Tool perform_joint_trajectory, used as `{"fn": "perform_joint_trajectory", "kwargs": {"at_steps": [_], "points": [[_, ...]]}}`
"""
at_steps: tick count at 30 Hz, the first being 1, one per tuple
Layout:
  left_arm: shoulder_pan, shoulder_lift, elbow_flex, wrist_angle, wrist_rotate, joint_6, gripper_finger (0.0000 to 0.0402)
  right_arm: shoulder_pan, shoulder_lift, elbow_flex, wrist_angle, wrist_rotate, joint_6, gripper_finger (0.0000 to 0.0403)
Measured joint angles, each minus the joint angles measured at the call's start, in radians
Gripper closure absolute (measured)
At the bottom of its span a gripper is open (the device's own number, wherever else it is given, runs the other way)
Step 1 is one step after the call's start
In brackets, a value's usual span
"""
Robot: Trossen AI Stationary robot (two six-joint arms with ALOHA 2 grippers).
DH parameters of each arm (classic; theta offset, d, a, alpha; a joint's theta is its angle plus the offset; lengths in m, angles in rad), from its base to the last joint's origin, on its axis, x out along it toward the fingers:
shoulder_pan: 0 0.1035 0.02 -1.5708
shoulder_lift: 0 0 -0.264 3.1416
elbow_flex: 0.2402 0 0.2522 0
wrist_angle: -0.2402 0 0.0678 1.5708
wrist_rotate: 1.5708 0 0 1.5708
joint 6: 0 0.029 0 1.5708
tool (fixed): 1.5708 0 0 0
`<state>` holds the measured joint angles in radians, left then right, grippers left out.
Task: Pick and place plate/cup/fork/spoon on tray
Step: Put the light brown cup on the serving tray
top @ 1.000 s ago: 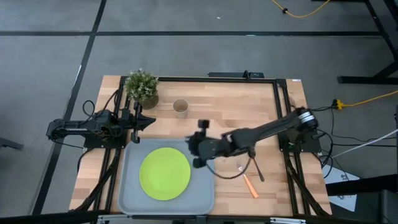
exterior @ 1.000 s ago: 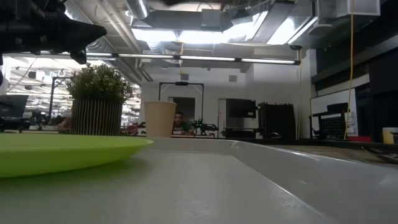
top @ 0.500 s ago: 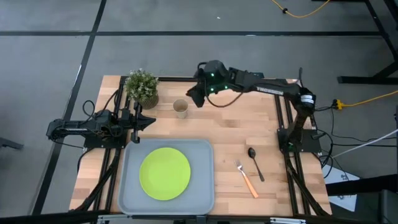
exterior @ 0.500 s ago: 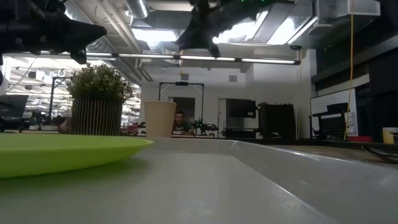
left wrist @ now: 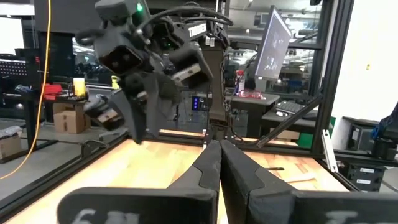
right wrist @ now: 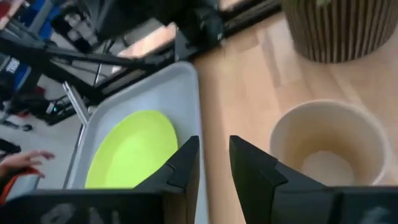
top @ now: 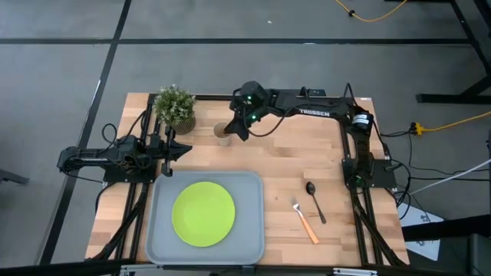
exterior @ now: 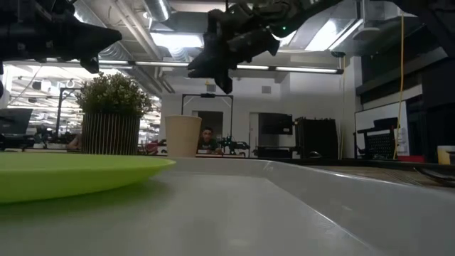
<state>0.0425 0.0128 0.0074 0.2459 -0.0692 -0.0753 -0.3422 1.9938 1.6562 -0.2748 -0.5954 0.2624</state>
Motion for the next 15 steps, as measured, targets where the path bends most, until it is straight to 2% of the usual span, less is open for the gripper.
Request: {"fn": "perform_joint_trajectory", "kwargs": {"at_steps": [9, 12, 15], "points": [[0.0, 0.0, 0.0, 0.0, 0.0, 0.0, 0.0401, -0.002, -0.002, 0.001, 0.215, -0.019, -0.147, 0.0311], [0.0, 0.0, 0.0, 0.0, 0.0, 0.0, 0.0401, -0.004, 0.0, 0.028, 0.191, -0.032, -0.173, 0.0311], [0.0, 0.0, 0.0, 0.0, 0.0, 0.0, 0.0401, -0.003, 0.0, 0.115, 0.057, -0.033, -0.232, 0.0311]]}}
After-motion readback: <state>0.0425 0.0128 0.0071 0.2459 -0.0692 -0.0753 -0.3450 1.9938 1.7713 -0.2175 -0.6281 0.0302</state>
